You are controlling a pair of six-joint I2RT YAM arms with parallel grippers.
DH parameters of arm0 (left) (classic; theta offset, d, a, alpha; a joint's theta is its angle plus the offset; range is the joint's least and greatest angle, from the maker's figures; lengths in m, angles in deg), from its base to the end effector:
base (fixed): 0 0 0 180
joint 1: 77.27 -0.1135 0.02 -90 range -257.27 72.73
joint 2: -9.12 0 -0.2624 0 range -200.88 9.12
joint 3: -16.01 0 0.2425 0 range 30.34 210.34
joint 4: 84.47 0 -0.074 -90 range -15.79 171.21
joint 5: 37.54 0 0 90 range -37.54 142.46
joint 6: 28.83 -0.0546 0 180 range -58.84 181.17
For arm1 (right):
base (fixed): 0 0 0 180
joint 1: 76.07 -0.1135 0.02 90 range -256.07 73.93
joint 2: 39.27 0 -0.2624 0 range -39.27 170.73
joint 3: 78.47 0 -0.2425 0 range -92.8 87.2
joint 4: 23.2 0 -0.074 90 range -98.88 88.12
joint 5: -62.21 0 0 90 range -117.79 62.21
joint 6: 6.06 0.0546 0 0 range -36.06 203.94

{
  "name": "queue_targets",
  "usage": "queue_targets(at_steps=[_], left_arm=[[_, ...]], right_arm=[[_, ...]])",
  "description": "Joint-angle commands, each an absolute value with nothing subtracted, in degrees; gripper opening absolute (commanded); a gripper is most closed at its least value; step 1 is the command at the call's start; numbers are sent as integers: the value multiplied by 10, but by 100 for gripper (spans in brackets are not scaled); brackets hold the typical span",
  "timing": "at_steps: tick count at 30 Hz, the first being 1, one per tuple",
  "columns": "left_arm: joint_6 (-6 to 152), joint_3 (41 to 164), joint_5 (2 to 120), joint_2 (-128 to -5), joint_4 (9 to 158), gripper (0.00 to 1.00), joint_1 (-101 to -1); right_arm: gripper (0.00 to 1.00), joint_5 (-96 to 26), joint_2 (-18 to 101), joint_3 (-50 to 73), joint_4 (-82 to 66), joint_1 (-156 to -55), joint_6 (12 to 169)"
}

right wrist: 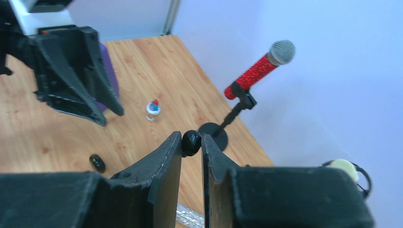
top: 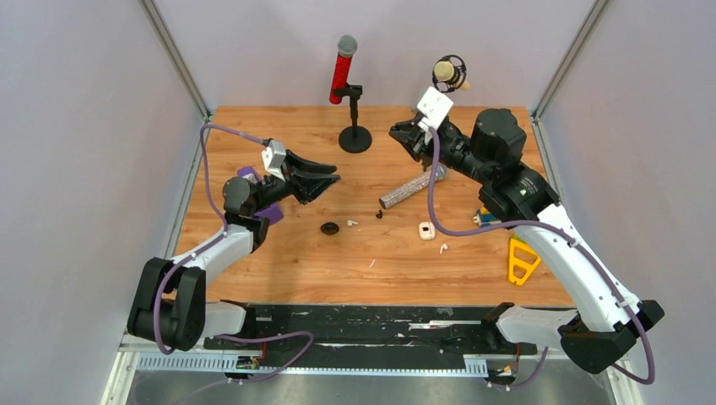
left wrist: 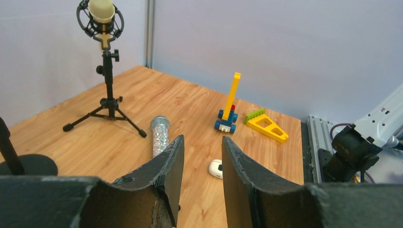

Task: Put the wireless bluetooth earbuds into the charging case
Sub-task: Pick up the charging case from the corner of the board.

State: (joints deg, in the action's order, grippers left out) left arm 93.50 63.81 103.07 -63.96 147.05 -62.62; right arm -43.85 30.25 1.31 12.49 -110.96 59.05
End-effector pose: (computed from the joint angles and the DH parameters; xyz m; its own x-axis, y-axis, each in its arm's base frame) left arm 0.2412 -0.1067 0.3090 -0.0831 -0.3291 -0.9406 0.9311 0.3108 -0.1910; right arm 0.2068 0.1627 0.4721 0.2618 -0.3105 -0.9138 -0.7337 0.5511 -0.3975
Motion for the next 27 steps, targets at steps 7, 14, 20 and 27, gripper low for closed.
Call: queue_targets(at_steps=[7,14,20,27], left_arm=[[844,675,1054,-625,1356,43,-639],[665,747,1096,-612,1107,47,-644],[536,782,1123,-576,947,58,-661],[283,885,1036,-520,551,88,-694]], right_arm=[[19,-471,283,141,34,-1122,601],[20,-441,267,238,8,-1118,570],[20,-430,323,298,20,-1094,534],[21,-414,489,313,98,-1086,498]])
